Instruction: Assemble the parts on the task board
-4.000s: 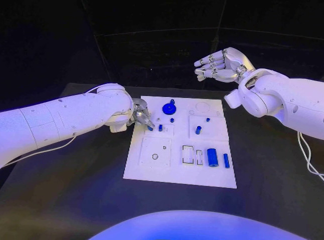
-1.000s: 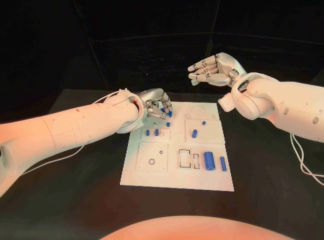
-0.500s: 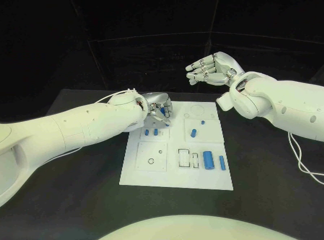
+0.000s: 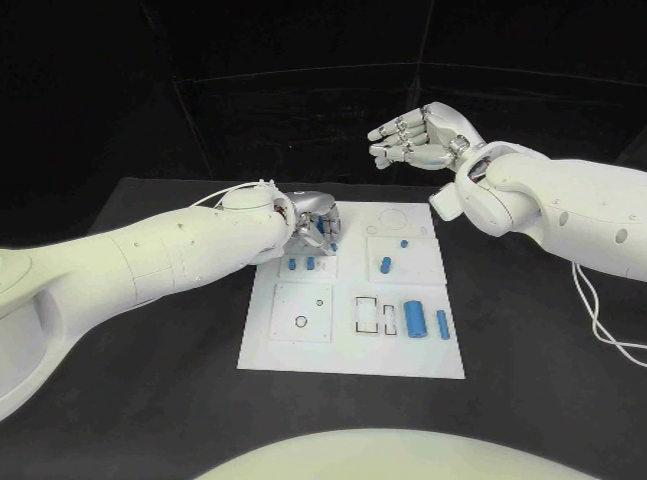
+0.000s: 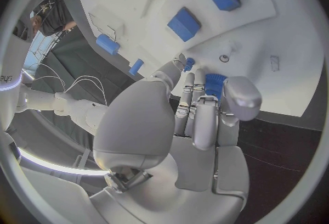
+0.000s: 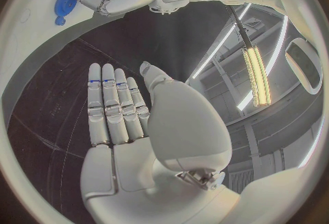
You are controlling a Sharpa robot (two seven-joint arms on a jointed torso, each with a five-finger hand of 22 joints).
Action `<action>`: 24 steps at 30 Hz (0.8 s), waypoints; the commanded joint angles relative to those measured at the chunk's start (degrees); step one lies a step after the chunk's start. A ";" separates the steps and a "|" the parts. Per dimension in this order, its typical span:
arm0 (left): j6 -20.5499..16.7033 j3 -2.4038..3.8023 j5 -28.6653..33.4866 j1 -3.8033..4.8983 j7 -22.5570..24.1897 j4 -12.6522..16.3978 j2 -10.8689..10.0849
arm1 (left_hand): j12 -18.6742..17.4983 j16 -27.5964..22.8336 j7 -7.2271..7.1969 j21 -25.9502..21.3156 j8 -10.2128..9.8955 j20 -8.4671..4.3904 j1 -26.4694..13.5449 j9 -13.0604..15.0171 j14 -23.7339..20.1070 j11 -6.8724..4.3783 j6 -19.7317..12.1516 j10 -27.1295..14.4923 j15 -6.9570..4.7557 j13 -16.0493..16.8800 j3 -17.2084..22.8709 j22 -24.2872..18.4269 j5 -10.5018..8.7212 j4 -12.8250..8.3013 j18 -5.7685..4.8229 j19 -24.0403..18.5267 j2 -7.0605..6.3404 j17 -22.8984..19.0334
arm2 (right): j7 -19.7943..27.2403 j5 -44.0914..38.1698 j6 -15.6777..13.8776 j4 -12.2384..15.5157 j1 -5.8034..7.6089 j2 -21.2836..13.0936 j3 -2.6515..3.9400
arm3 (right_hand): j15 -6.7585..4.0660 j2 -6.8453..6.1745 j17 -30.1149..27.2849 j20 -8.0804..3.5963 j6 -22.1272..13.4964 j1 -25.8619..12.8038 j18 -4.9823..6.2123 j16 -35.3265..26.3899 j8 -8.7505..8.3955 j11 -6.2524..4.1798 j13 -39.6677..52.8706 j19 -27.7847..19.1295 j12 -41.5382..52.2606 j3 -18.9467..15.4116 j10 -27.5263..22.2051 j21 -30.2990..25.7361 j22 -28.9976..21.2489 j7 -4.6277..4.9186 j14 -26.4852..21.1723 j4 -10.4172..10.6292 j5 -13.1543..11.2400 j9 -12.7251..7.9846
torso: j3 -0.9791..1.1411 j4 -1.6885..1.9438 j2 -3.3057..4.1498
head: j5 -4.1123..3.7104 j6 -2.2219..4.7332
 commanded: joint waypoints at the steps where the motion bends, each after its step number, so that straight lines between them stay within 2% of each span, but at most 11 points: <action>1: 1.14 0.04 -1.00 0.04 -0.48 -0.28 0.30 | -0.40 -0.25 -0.17 0.36 -0.36 -0.04 -0.06 -0.14 2.24 -0.11 0.54 0.57 -0.28 -0.26 0.28 0.11 -0.02 -0.10 -0.69 0.35 0.67 -0.07 | 0.56 0.18 0.34 0.09 0.13 0.09 0.04 | 0.05 -0.04 -0.05 0.24 -0.32 -0.38 0.13 -0.29 -0.14 -0.11 -0.03 0.25 -0.06 -0.06 -0.43 -0.37 -0.05 -0.03 -0.53 -0.26 0.19 0.05 | 0.00 0.02 -0.01 | -0.02 -0.09; 12: 1.10 0.05 -1.02 -0.11 -0.18 -1.29 1.13 | -1.42 -0.23 -0.31 0.37 -1.00 -0.16 0.16 -0.72 2.33 -0.25 1.70 1.81 -0.40 -1.53 1.40 0.28 -0.02 -0.09 -0.73 0.48 1.81 -0.22 | 0.58 0.18 0.42 0.05 0.13 0.24 0.04 | 0.05 -0.04 -0.05 0.24 -0.32 -0.38 0.13 -0.29 -0.14 -0.11 -0.03 0.25 -0.06 -0.06 -0.43 -0.37 -0.05 -0.03 -0.53 -0.26 0.19 0.05 | 0.01 0.00 -0.03 | -0.11 -0.23; 24: 1.73 0.06 -1.02 -0.32 -0.21 -1.81 1.70 | -1.87 -0.19 -0.38 0.46 -1.30 -0.21 0.11 -0.95 2.36 -0.32 2.06 2.28 -0.46 -2.01 1.72 0.43 -0.03 -0.12 -0.76 0.56 1.87 -0.25 | 0.59 0.18 0.48 0.02 0.13 0.38 0.04 | 0.05 -0.04 -0.05 0.24 -0.32 -0.38 0.13 -0.29 -0.14 -0.11 -0.03 0.25 -0.06 -0.06 -0.43 -0.37 -0.05 -0.03 -0.53 -0.26 0.19 0.05 | 0.03 -0.01 -0.02 | -0.20 -0.32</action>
